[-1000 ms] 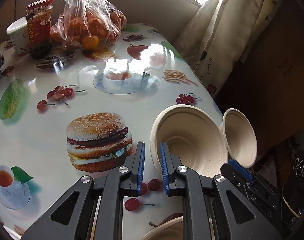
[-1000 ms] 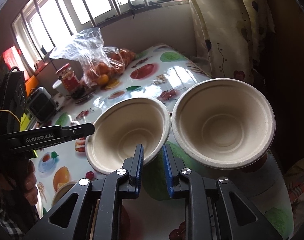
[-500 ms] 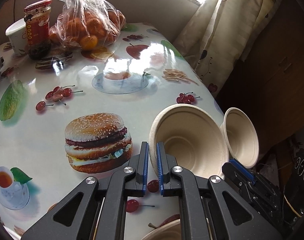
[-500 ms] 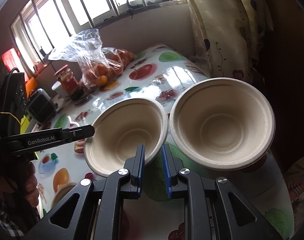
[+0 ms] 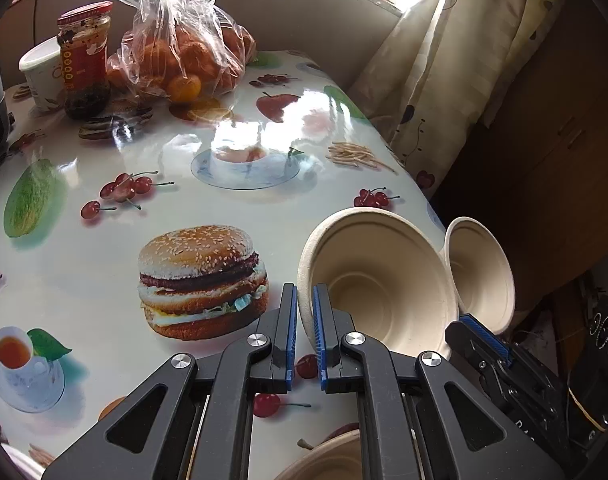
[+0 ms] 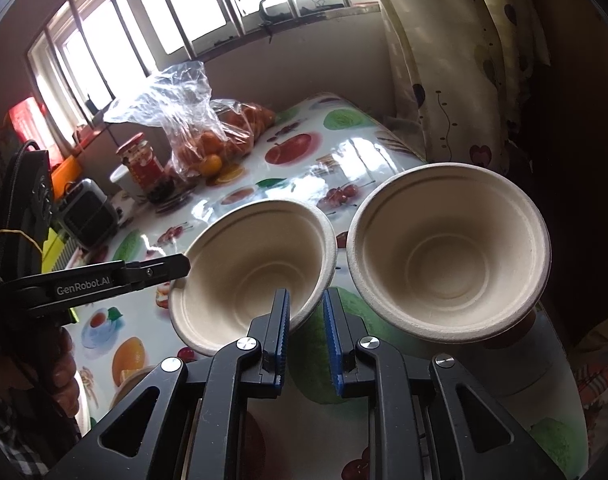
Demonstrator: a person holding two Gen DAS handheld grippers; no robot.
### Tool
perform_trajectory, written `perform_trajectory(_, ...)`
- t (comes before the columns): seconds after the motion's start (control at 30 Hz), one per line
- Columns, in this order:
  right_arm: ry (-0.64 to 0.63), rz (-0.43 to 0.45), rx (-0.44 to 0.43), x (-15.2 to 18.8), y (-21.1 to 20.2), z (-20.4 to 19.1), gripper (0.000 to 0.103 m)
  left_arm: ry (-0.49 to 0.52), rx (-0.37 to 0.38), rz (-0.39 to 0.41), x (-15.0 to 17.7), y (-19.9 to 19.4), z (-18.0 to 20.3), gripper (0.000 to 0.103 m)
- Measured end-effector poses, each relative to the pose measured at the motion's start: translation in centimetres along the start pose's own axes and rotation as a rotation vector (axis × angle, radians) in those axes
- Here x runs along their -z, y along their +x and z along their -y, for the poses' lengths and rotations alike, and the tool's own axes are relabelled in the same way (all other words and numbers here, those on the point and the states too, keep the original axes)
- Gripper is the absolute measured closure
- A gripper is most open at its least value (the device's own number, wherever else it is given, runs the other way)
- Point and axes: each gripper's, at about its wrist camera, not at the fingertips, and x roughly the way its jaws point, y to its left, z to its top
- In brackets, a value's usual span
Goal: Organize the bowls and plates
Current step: 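Carry the held beige bowl with both grippers over another beige bowl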
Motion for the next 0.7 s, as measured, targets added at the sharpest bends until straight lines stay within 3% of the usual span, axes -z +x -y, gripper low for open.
perform_trajectory(0.7, -0.041, 0.055, -0.041, 0.4, -3.3, -2.2, 0.086, -0.009, 0.016, 0.072, 1.8, -4.6, -0.2, 0.095)
